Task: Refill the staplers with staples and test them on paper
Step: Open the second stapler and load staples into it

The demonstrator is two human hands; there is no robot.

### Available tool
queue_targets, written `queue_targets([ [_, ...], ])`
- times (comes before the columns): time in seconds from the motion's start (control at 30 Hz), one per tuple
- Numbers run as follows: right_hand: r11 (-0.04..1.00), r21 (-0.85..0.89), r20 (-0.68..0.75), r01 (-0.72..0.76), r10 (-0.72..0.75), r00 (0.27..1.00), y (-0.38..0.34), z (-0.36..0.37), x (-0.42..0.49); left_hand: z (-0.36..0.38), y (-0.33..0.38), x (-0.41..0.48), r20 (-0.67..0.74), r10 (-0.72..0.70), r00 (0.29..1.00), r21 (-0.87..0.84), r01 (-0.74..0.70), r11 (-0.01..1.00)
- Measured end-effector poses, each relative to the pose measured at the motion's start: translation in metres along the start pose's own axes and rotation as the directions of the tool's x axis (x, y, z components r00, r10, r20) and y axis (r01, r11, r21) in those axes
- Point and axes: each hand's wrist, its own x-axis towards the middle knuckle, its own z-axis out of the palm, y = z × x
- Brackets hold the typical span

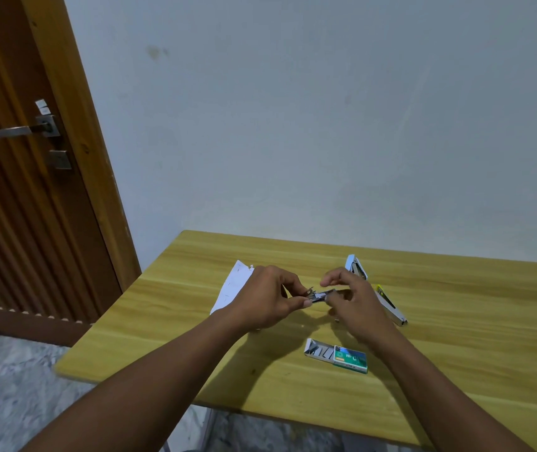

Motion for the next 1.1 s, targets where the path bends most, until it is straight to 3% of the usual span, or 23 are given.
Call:
queue_targets([
  [0.07,0.972,-0.15,0.074,0.18,-0.17,0.983,0.001,0.001,-0.007,-0.001,-0.002,0.0,0.0,-0.001,1.0,-0.008,0.001,1.0],
  [0.13,0.954,-0.186,0.135,0.234,-0.211,0.968,0.004,0.001,-0.009,-0.002,-0.004,-0.001,0.004,-0.004,1.0,-0.021,0.004,1.0],
  [0.37,0.963,-0.147,0.088,0.227,-0.215,0.973,0.008,-0.005,-0.005,-0.004,-0.009,0.0,-0.002,-0.024,1.0,-0.039,0.024,0.999],
  [0.5,0.923,-0.242,0.161,0.3,-0.266,0.95,0.007,-0.006,-0.004,-0.004,-0.01,0.0,0.008,-0.027,1.0,-0.042,0.028,0.999],
  [0.67,0.879,-0.328,0.088,0.345,-0.335,0.938,0.011,-0.011,0.0,-0.001,-0.008,-0.001,0.013,-0.022,1.0,-0.061,0.022,0.998],
  [0.9,0.975,-0.089,0.053,0.204,-0.2,0.978,0.005,-0.006,-0.003,0.0,-0.007,0.001,0.007,-0.006,1.0,-0.024,0.007,1.0],
  [1.1,0.965,-0.039,-0.037,0.259,-0.26,0.965,0.005,0.008,-0.007,-0.001,0.0,-0.001,0.004,0.001,1.0,-0.026,-0.001,1.0],
])
